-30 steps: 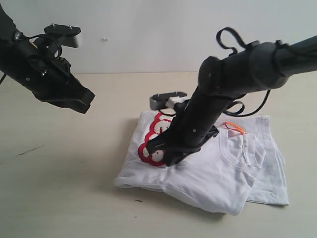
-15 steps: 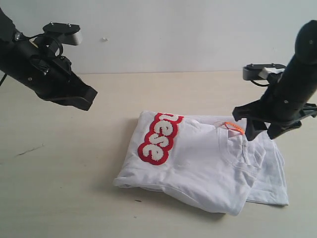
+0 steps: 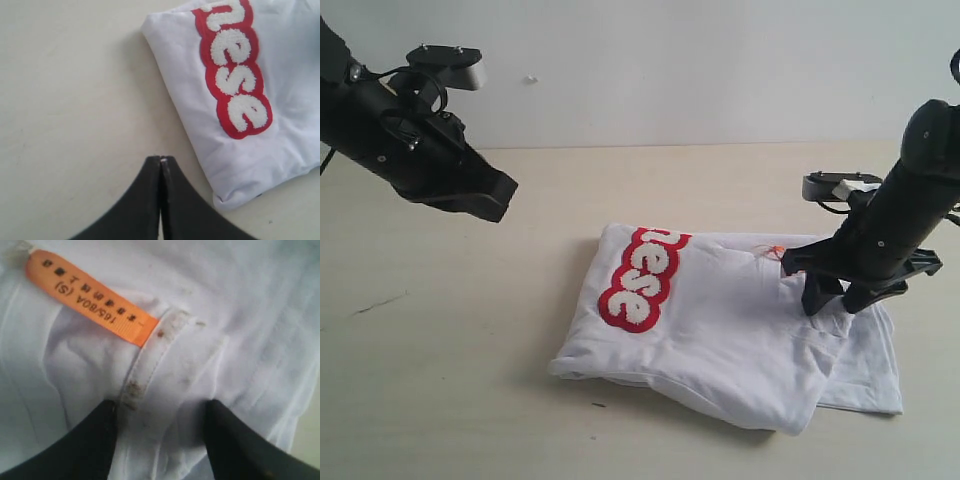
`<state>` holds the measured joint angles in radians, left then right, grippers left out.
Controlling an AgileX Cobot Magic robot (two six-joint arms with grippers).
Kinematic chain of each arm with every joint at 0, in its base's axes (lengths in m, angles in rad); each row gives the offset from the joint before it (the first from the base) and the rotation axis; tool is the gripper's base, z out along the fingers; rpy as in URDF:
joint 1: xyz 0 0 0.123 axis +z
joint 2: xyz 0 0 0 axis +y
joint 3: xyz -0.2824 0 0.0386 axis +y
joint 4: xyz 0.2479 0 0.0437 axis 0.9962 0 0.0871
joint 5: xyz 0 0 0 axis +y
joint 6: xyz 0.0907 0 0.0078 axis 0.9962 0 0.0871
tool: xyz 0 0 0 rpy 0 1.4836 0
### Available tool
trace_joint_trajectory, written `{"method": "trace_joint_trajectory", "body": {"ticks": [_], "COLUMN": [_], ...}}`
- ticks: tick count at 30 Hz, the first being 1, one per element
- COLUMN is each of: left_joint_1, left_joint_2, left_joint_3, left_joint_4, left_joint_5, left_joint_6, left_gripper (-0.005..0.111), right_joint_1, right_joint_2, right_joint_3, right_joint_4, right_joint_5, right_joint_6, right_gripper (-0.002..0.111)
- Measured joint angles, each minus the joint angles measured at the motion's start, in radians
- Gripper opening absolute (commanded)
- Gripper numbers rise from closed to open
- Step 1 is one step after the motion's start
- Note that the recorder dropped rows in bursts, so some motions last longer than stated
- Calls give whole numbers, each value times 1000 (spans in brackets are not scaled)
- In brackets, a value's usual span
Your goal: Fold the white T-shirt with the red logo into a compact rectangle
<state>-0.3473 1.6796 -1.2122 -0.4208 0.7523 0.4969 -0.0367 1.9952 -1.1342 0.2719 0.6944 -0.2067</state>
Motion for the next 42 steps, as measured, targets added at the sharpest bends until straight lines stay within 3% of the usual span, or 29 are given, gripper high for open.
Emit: {"method": "trace_joint_trajectory", "body": {"ticks": [12, 18, 26, 30, 42], "left_joint_1": [0, 0, 0, 0, 0], "left_joint_2": [0, 0, 0, 0, 0], "left_joint_3": [0, 0, 0, 0, 0], "left_joint_4": [-2, -2, -9, -9, -16], "left_joint_5": [-17, -17, -17, -17, -17], "left_joint_6": [0, 0, 0, 0, 0], "left_gripper": [0, 0, 0, 0, 0], "right_joint_1": [-3, 2, 11, 11, 12], "right_joint_2": [-3, -24, -5, -11, -160], "right_joint_3": [0, 0, 0, 0, -65], "right_joint_4": [187, 191, 180, 178, 89], "right_joint_5": [2, 11, 28, 30, 97], "right_joint_6": [-171, -180, -182, -193, -173], "right_gripper": [51, 26, 19, 0, 0]}}
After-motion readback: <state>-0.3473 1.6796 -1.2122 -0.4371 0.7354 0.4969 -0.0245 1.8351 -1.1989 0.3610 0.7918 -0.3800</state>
